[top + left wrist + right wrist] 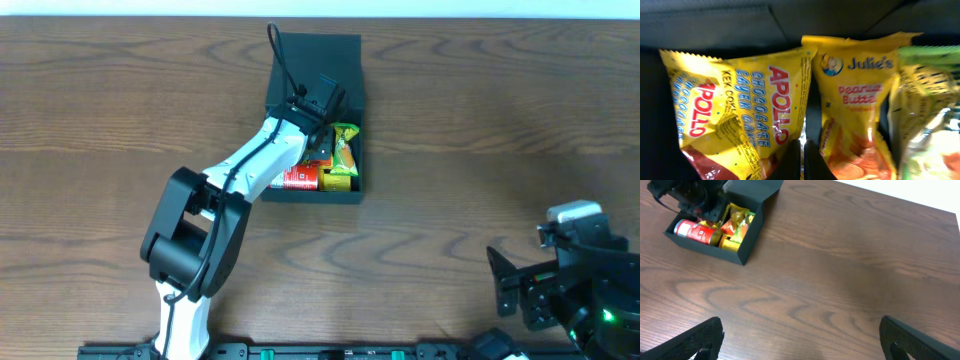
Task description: Pack container
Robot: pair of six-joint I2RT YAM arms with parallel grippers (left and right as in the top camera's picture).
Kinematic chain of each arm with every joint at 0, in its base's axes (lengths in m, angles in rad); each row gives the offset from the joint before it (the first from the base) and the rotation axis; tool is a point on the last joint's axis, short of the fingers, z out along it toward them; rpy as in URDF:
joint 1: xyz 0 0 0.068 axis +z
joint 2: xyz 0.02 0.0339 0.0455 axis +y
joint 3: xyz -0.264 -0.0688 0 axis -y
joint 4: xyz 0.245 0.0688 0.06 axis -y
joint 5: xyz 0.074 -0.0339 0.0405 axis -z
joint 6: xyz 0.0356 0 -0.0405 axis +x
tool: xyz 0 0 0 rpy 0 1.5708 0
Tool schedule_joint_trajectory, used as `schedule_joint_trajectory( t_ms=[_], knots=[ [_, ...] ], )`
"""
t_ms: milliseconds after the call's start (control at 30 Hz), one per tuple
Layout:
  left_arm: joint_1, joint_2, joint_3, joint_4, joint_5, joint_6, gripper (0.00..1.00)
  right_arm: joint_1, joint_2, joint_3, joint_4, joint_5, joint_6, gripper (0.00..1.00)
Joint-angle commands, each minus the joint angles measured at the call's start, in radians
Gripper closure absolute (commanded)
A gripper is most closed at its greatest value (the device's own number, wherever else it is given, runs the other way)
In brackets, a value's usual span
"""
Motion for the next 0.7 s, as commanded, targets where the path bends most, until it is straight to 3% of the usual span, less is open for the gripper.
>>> schedule_joint_trajectory(
  t_ms=[0,300,667],
  knots=[
    [-0.005,-0.092,0.056,0.002,-0.009,0.004,0.94,-0.005,-0.001,0.006,0.001,0.000,0.018,0.01],
    [-0.005,-0.137,0.035,-0.026,-0.062,0.007,0.94,-0.005,-0.001,0.006,0.001,0.000,0.019,0.01],
    [-0.005,-0.054,-0.042,-0.005,-0.055,-0.005,0.94,-0.005,-0.001,0.006,0.002,0.000,0.018,0.01]
  ],
)
